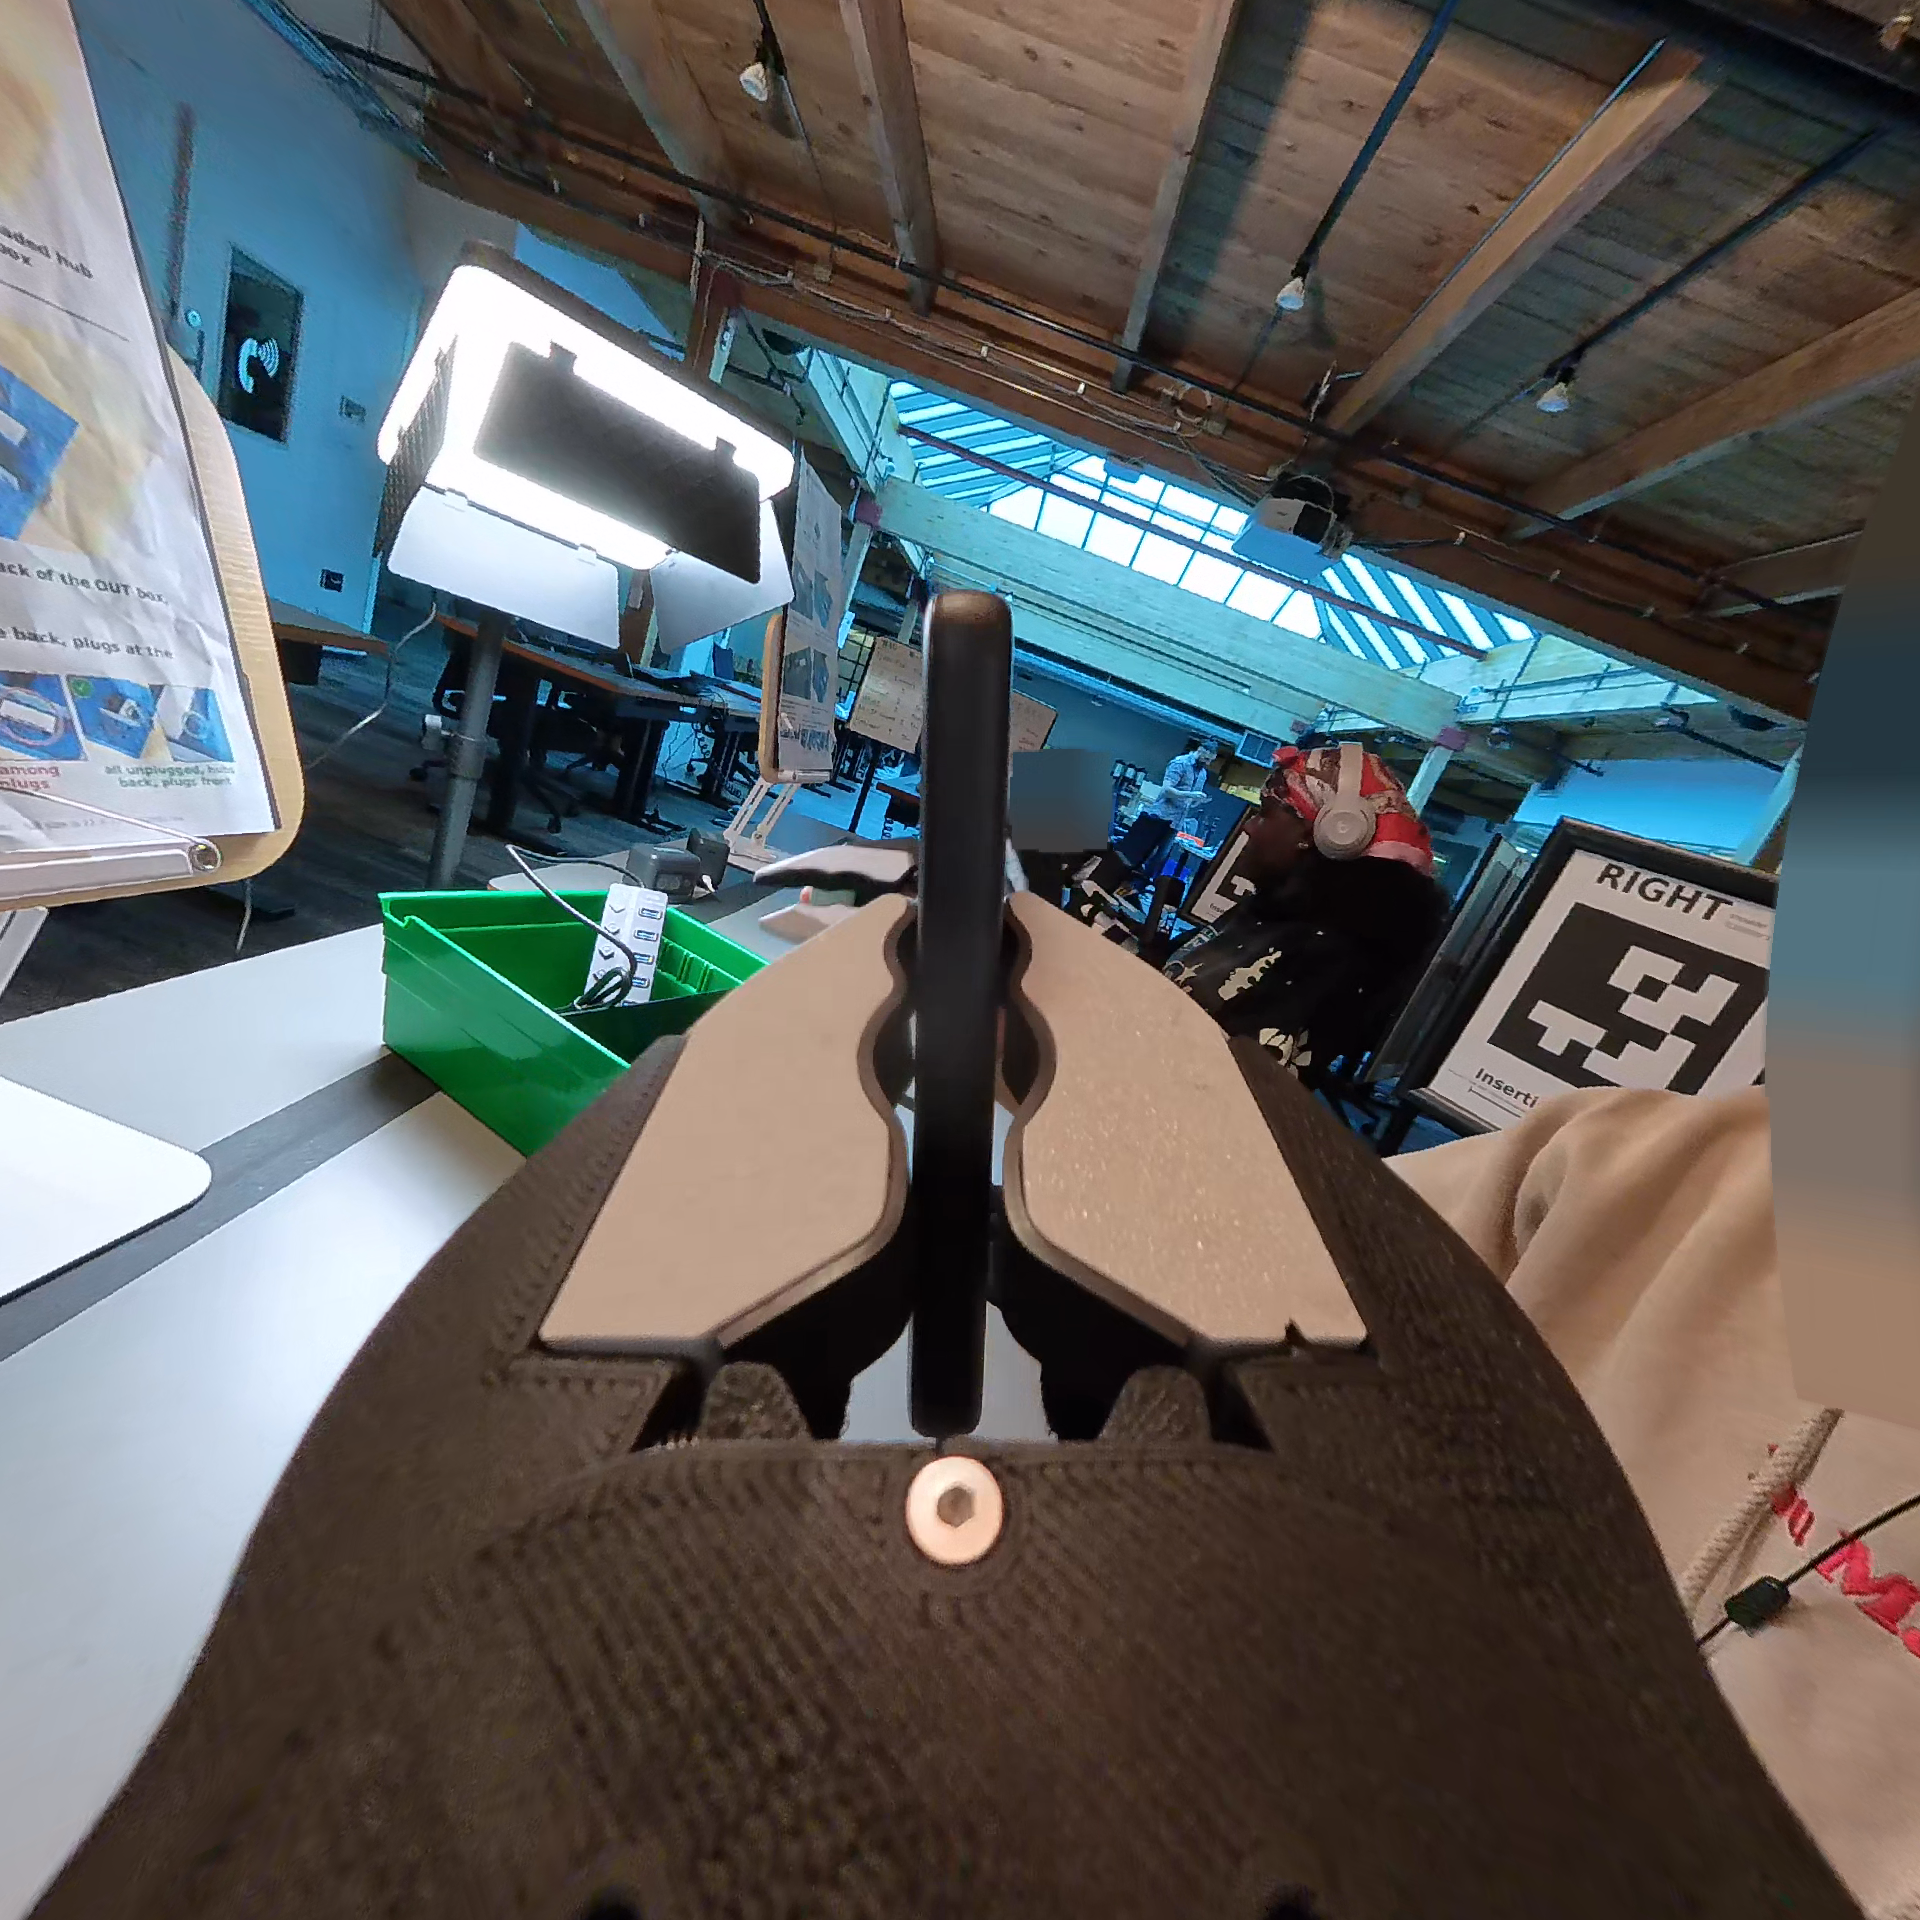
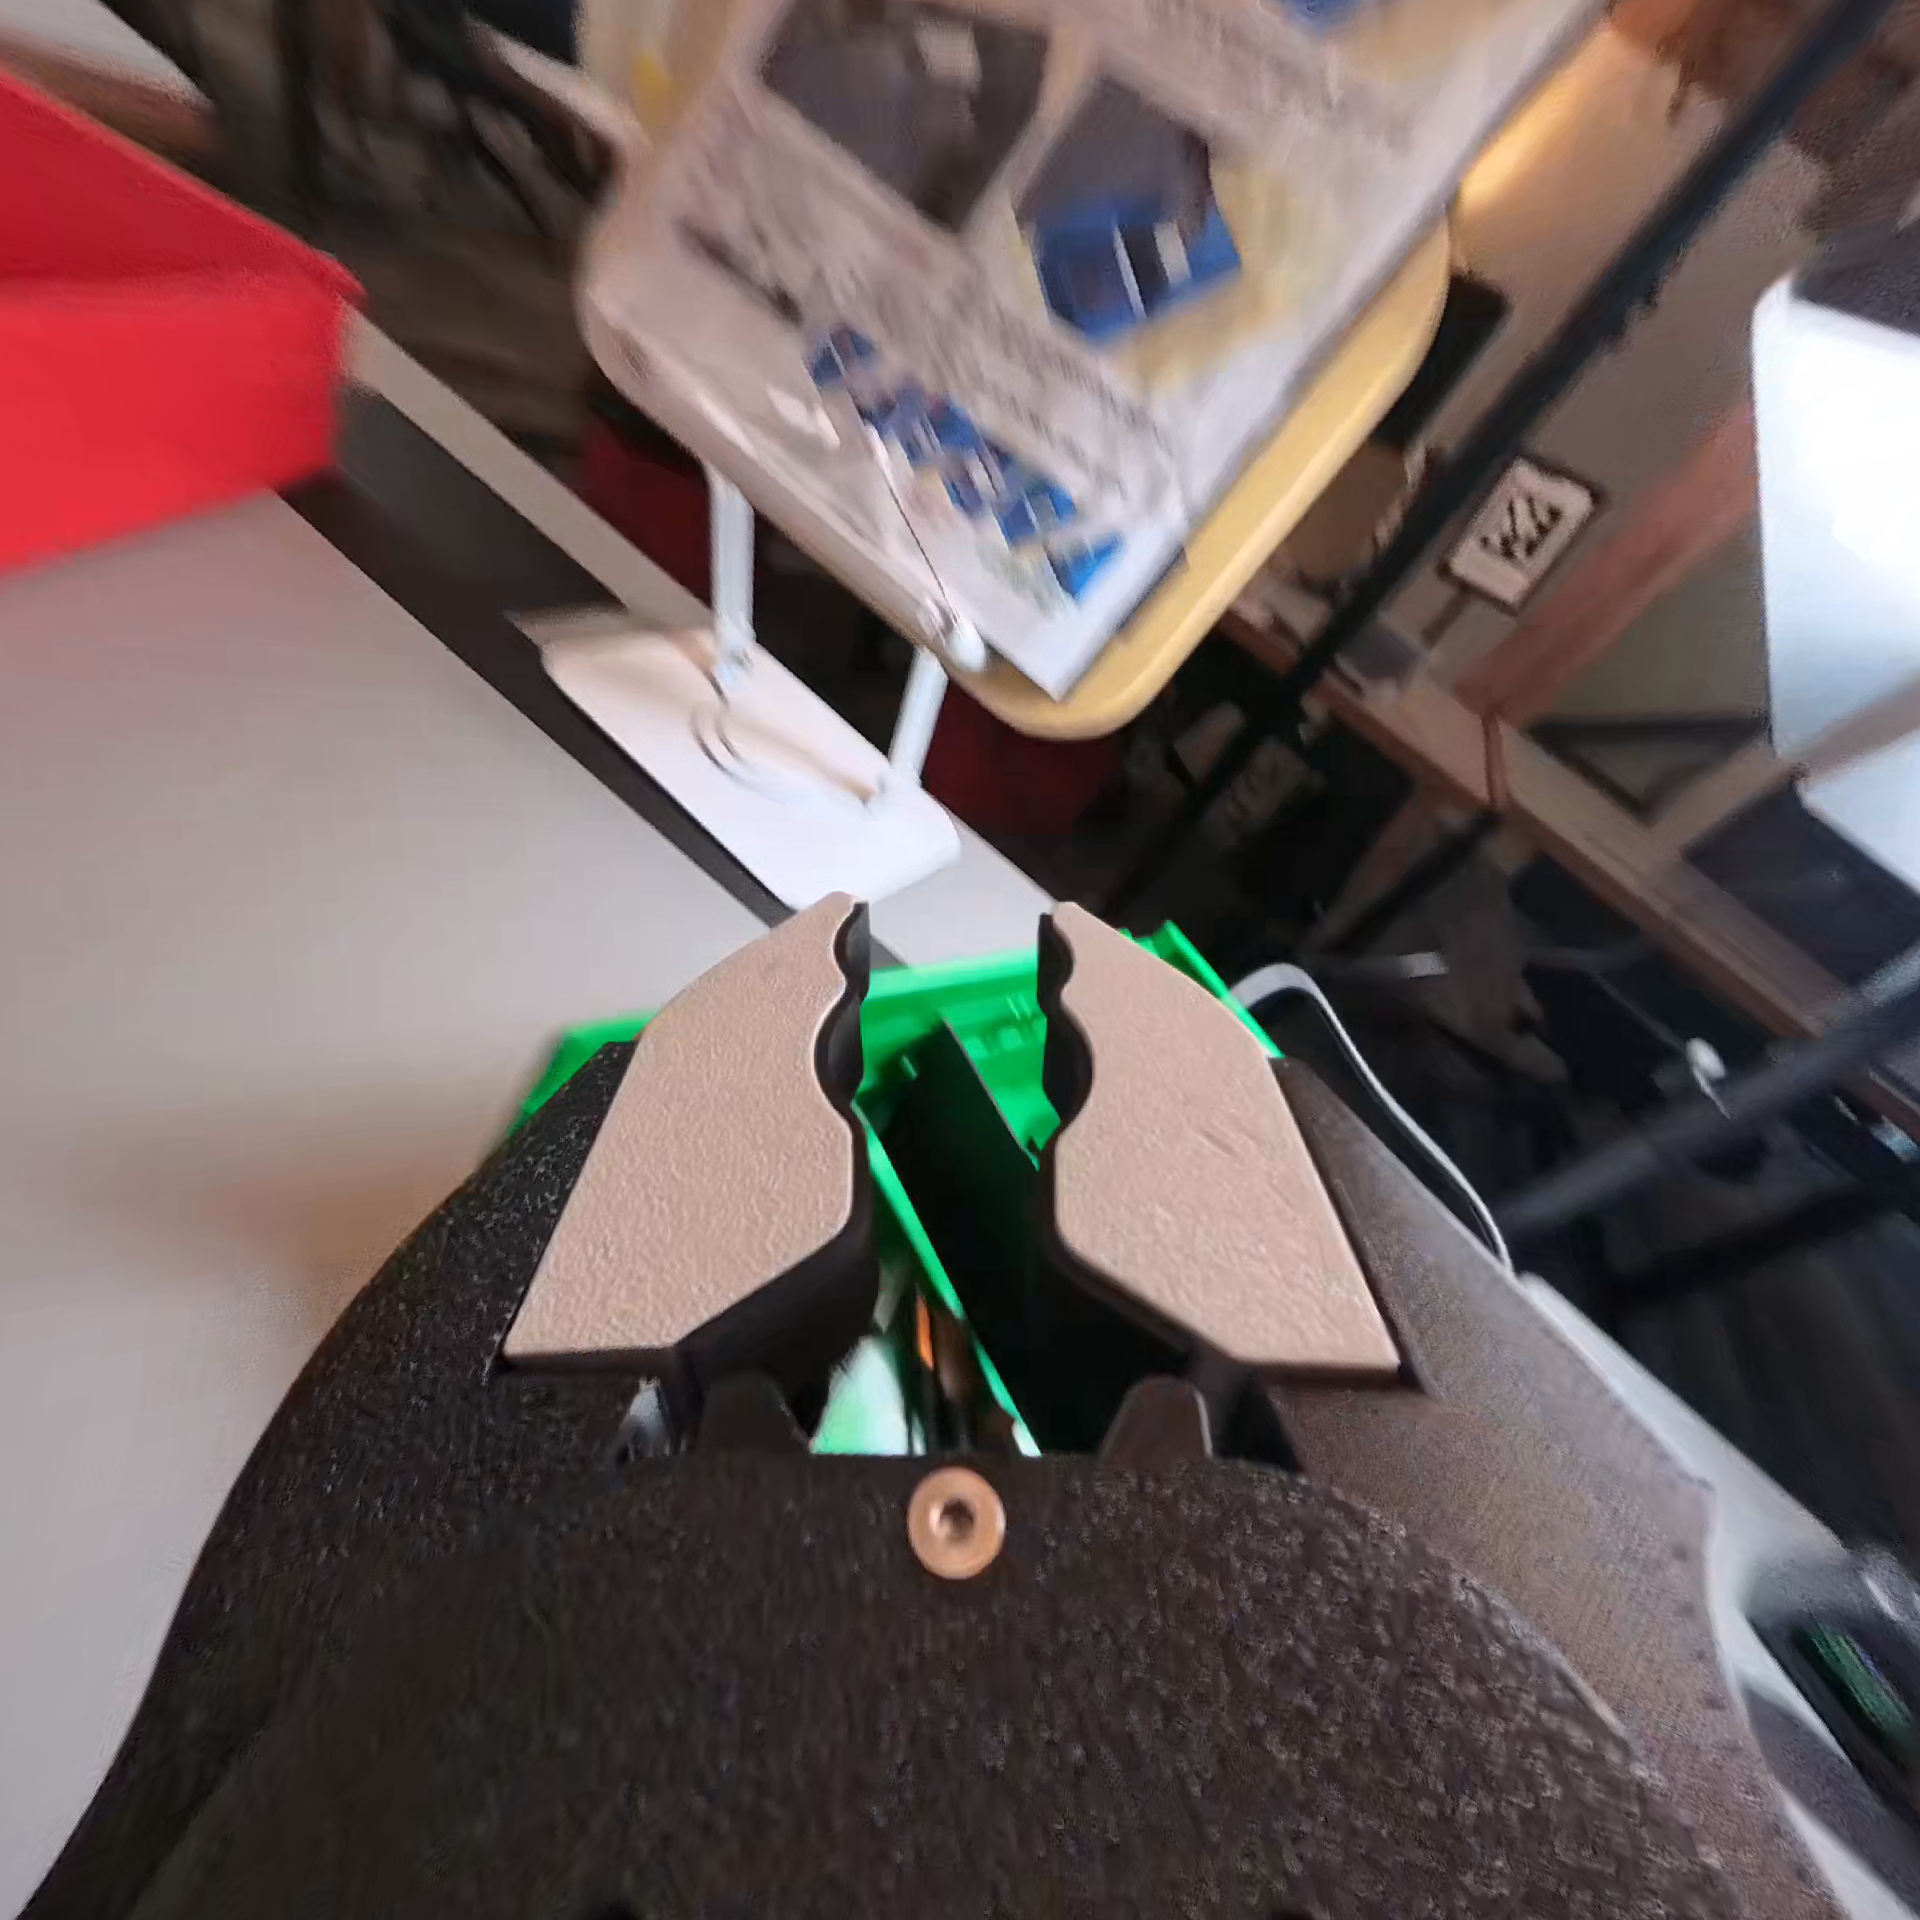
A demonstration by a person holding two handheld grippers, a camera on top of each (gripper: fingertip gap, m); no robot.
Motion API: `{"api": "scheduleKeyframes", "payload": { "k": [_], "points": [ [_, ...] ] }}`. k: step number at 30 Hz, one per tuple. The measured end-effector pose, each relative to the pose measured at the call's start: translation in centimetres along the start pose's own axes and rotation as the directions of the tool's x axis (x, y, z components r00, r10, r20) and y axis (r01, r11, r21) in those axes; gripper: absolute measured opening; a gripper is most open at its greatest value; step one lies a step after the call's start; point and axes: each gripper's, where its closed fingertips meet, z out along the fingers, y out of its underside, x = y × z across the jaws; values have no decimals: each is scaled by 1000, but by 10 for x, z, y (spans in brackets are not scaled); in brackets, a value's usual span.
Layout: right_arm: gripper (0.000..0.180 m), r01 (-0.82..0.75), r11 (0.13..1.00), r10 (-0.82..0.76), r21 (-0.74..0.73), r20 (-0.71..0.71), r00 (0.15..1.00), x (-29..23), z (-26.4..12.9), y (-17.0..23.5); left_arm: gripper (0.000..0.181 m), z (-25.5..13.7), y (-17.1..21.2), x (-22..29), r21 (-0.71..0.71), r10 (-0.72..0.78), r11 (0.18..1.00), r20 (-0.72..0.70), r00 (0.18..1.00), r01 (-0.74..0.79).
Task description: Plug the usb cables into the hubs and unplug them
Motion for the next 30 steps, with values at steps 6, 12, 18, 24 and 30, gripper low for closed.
{"api": "scheduleKeyframes", "payload": {
  "k": [6,12,18,24,30],
  "points": [
    [24,10,927,-125,376,283,951,-97,-30,-108,13,15,19,-7,-7,-49,999,7,999,49],
    [26,213,870,-392,444,363,845,-190,-37,-127,13,36,50,-6,-39,-135,990,-20,991,134],
    [26,343,829,-503,442,317,804,-217,-27,-117,12,50,68,3,-70,-190,980,-56,980,186],
    [21,340,832,-500,439,328,802,-220,-26,-114,12,56,79,6,-92,-222,972,-70,973,216],
    [15,349,822,-512,449,317,798,-220,-28,-114,12,57,81,5,-93,-267,961,-85,960,259]
  ]
}}
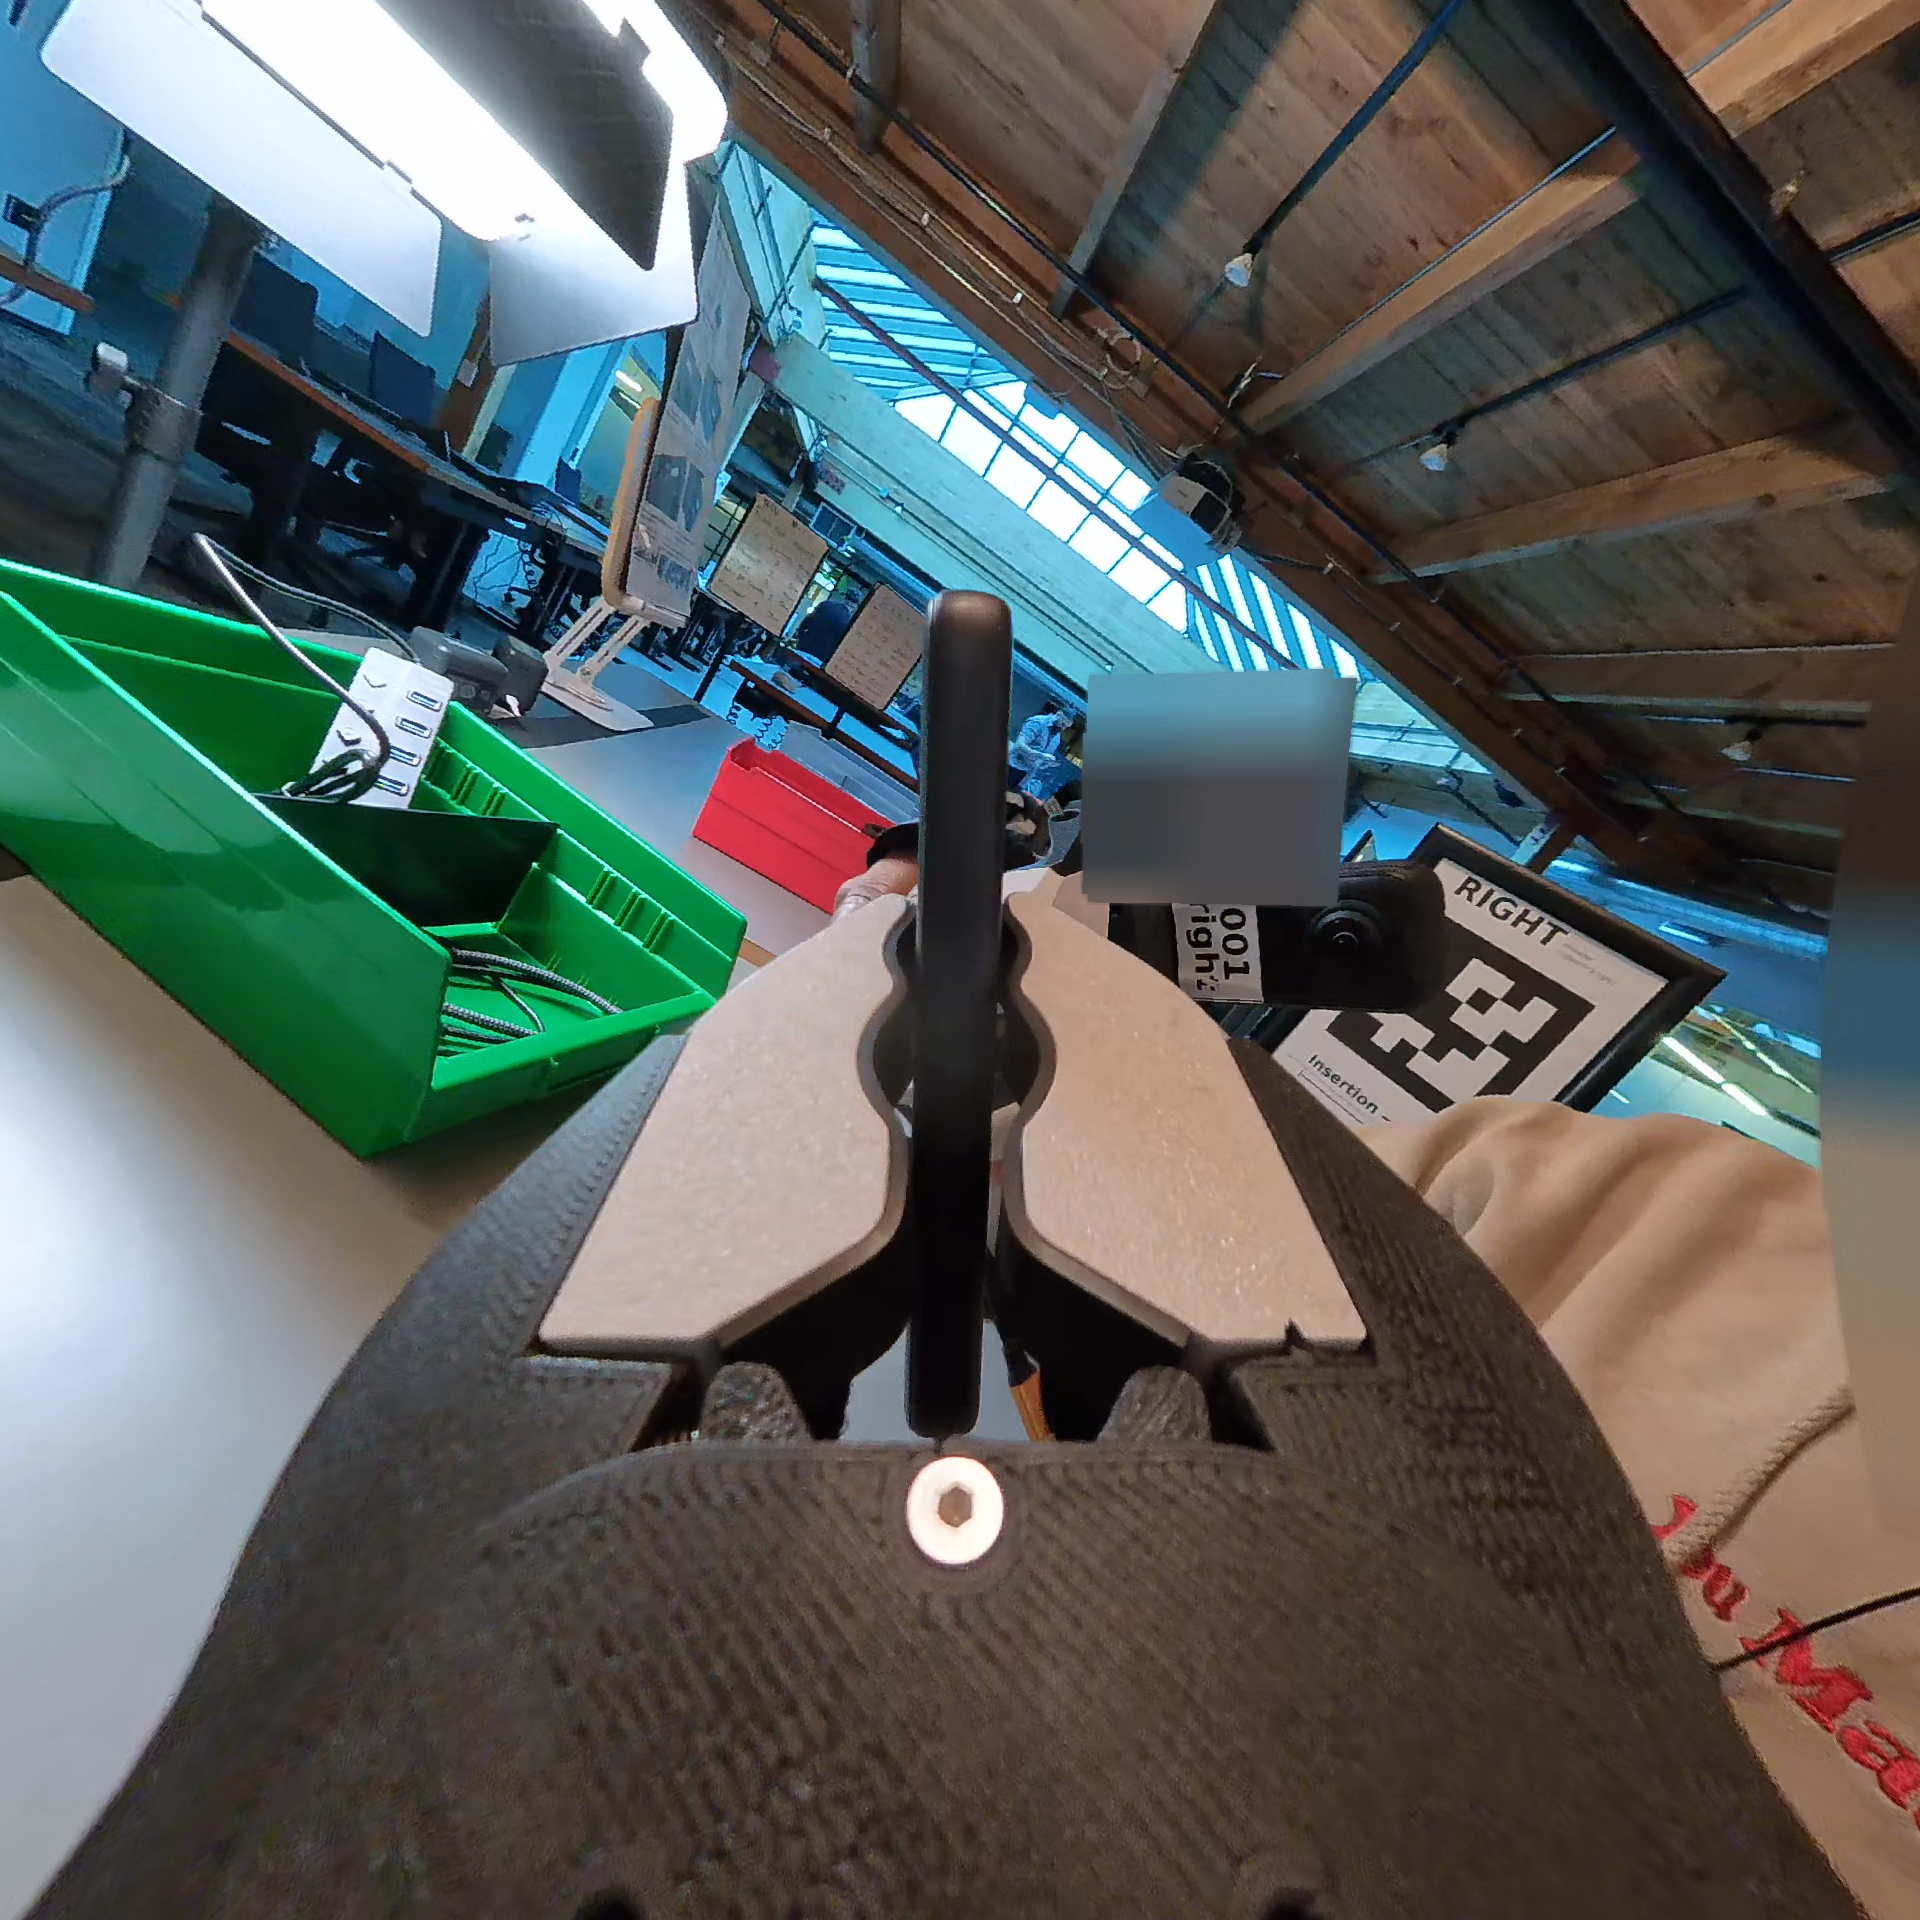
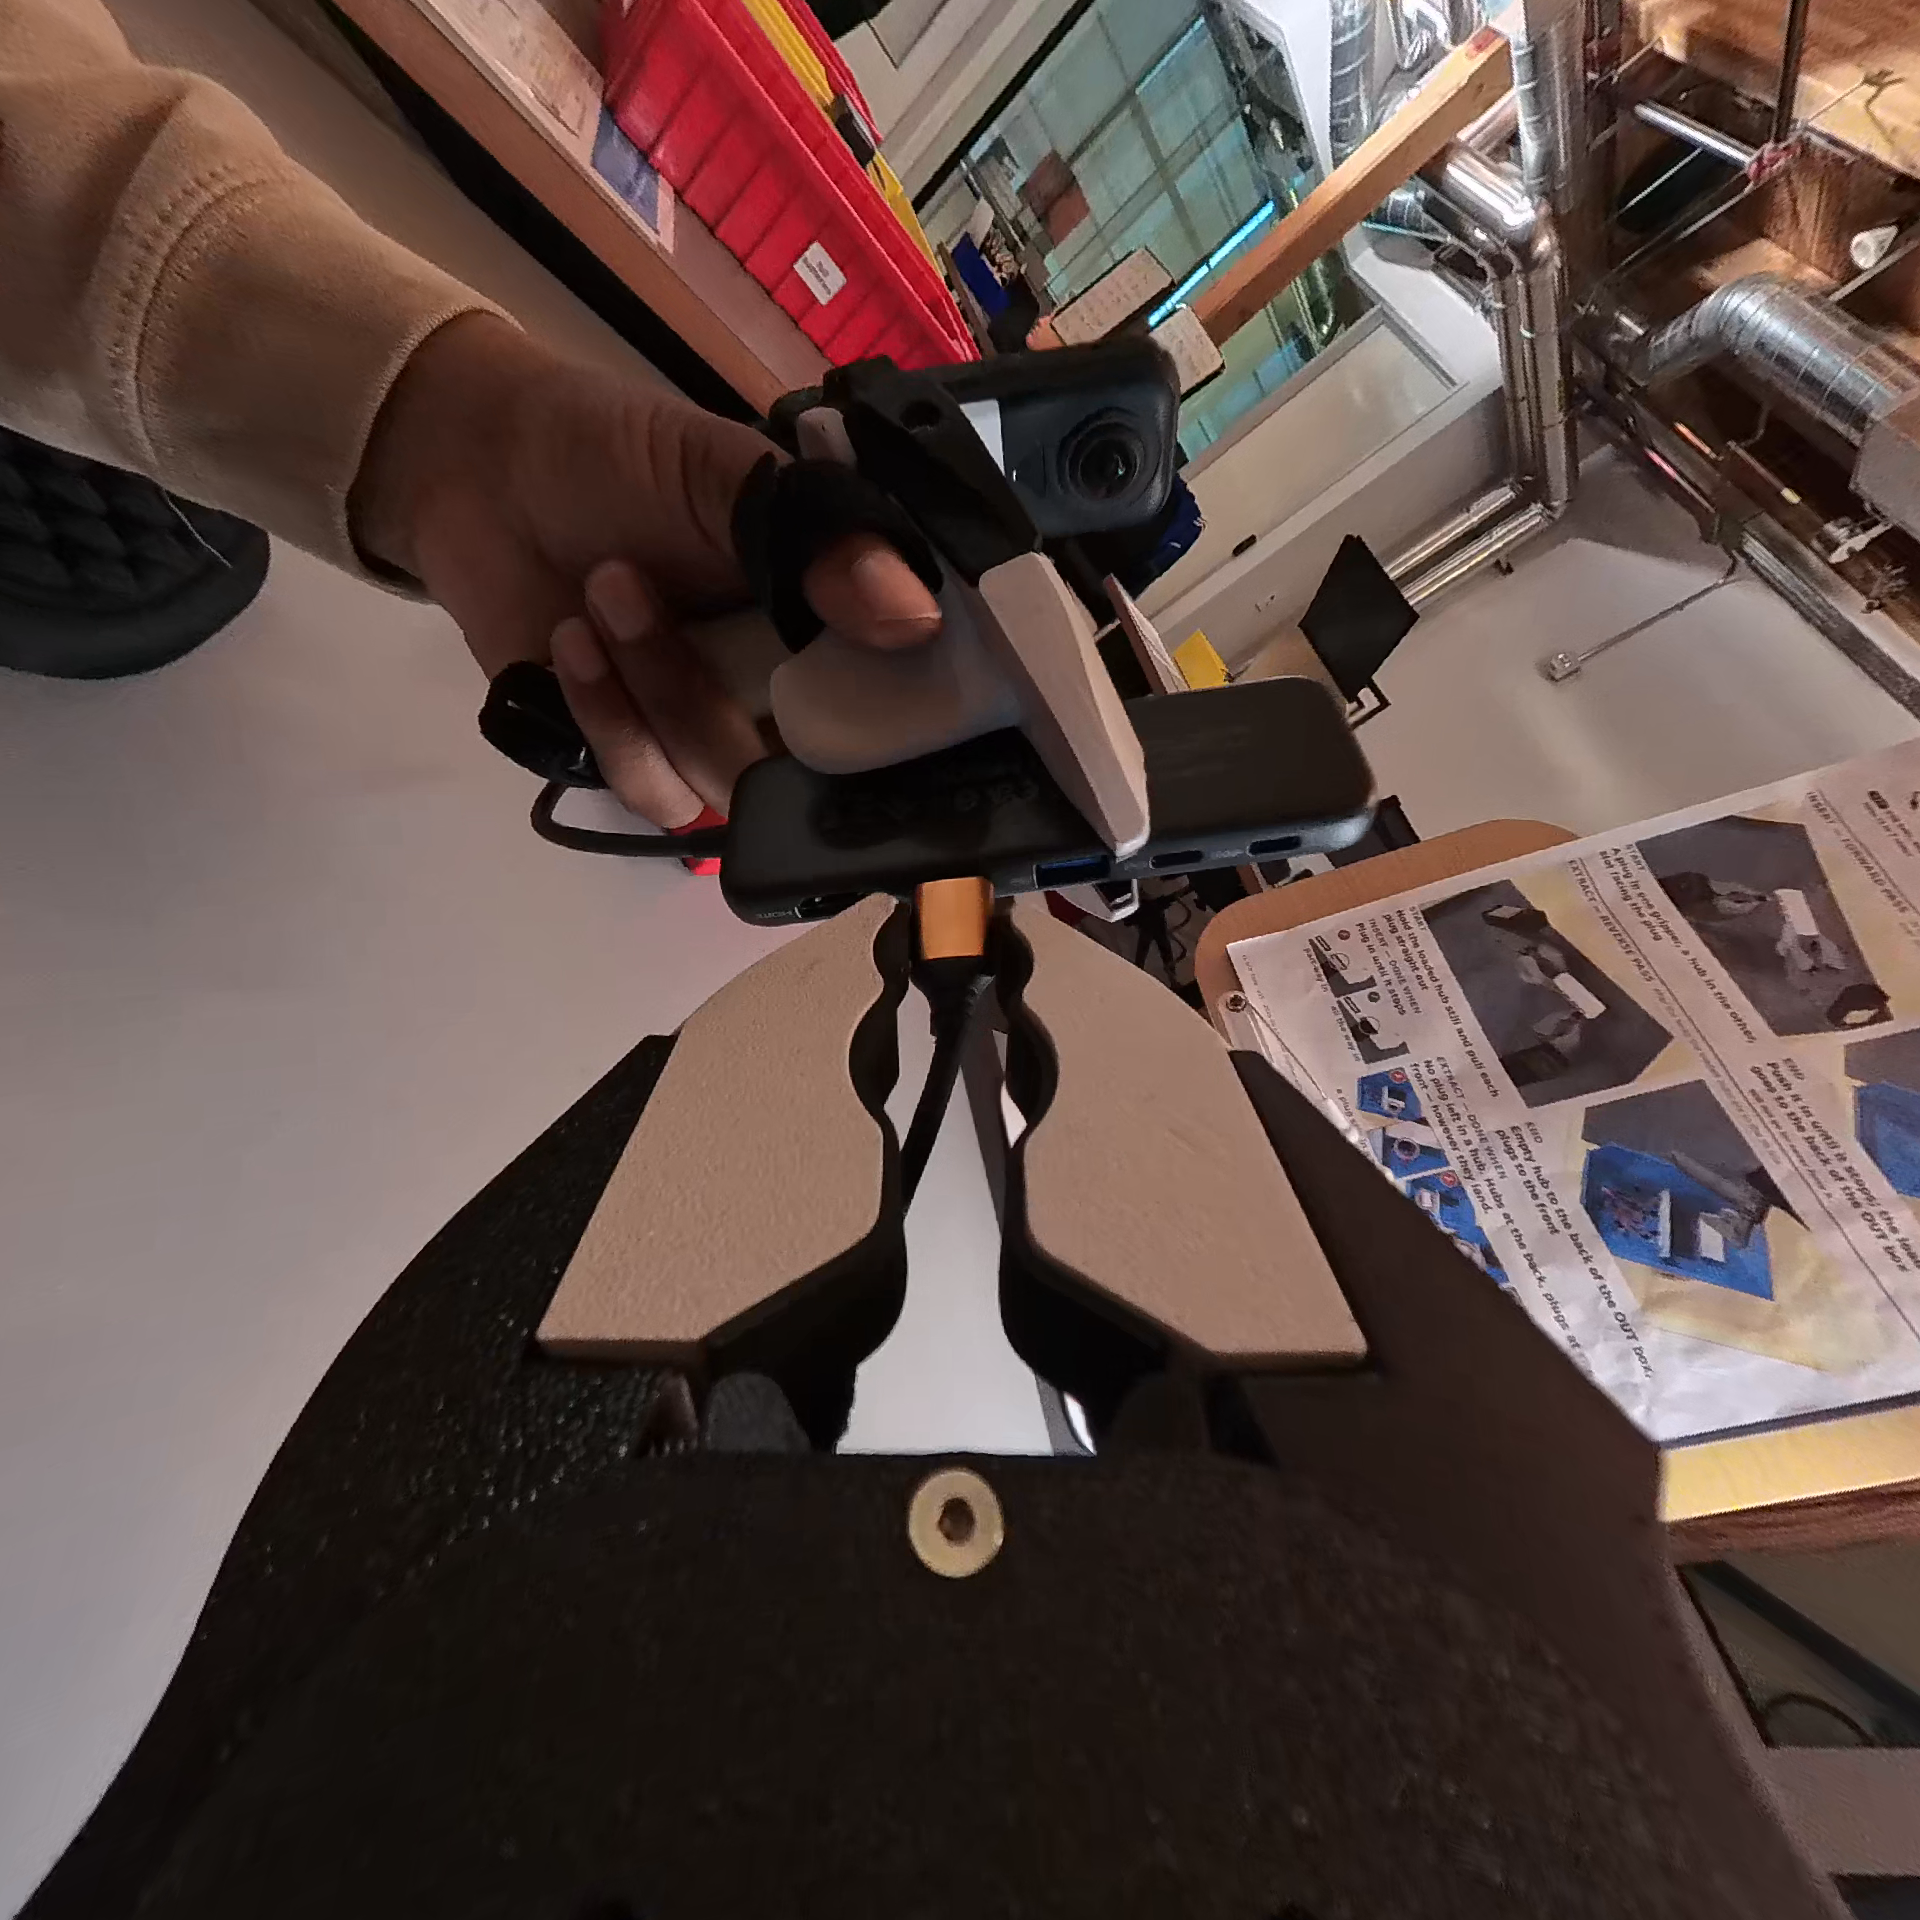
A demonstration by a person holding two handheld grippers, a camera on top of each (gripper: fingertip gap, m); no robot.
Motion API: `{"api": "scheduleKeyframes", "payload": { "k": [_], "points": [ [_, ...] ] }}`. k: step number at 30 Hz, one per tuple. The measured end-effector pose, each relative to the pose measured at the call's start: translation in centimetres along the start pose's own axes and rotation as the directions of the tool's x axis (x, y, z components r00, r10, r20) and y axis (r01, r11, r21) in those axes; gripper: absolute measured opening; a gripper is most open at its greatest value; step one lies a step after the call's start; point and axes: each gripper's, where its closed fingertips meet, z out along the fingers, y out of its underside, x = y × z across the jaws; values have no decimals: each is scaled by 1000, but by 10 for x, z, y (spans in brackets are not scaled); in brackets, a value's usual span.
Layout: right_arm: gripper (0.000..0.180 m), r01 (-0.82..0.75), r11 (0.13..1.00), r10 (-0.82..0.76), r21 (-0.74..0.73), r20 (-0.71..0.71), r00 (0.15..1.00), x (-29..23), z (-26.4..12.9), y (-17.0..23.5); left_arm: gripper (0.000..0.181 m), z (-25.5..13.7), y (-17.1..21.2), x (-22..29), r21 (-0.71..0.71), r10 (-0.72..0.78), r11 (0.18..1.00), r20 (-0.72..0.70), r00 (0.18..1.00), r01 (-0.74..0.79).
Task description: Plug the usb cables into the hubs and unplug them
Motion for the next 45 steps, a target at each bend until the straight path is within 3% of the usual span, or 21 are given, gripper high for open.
{"api": "scheduleKeyframes", "payload": {
  "k": [6,14,25,33,40,45],
  "points": [
    [15,-56,998,55,43,28,998,3,-7,-4,26,-1,6,9,-93,87,992,-41,995,-91],
    [15,-70,992,64,104,61,996,2,-14,-14,18,-7,26,13,-304,223,926,-43,974,-225],
    [15,29,992,-27,124,-16,1000,6,-15,-21,12,-8,20,22,-297,157,939,-84,984,-175],
    [14,-22,988,38,153,-103,994,50,-56,-18,12,-69,-57,32,-126,276,954,22,961,-271],
    [15,-36,992,46,119,-82,996,46,-47,-8,12,-59,-45,28,-171,277,948,25,961,-269],
    [15,-76,997,75,3,-200,977,74,-59,18,13,-61,-48,24,-170,300,943,61,952,-287]
  ]
}}
